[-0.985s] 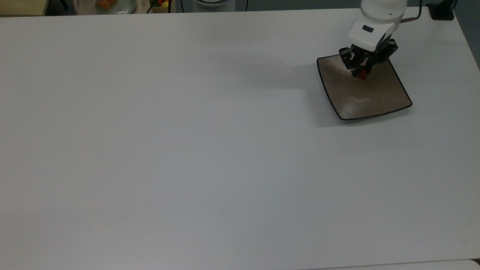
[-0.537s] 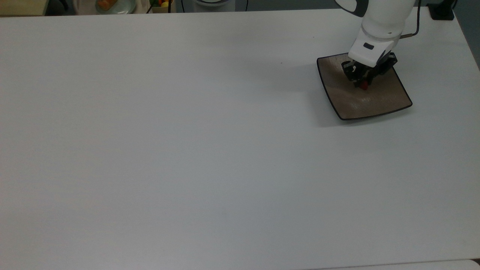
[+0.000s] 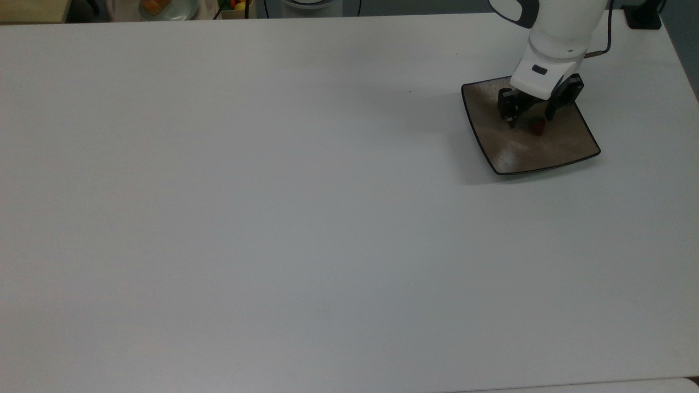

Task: Strawberries on a ceramic plate
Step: 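Lower the strawberry onto the plate center, then open the gripper to release the strawberry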

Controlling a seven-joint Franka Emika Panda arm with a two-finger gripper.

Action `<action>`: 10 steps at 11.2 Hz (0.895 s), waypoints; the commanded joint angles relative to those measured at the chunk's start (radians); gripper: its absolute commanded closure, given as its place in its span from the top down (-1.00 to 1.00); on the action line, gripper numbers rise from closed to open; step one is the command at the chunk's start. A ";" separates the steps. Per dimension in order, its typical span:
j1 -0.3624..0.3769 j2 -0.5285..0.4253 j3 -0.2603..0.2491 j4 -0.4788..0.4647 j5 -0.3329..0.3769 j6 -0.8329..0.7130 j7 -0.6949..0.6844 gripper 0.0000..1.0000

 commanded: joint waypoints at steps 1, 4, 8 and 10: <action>0.007 -0.055 -0.008 -0.003 -0.009 -0.024 0.012 1.00; -0.016 -0.187 -0.019 0.000 -0.009 -0.206 0.011 1.00; -0.078 -0.391 -0.100 0.002 -0.009 -0.504 -0.008 1.00; -0.085 -0.475 -0.169 0.002 -0.008 -0.590 -0.067 1.00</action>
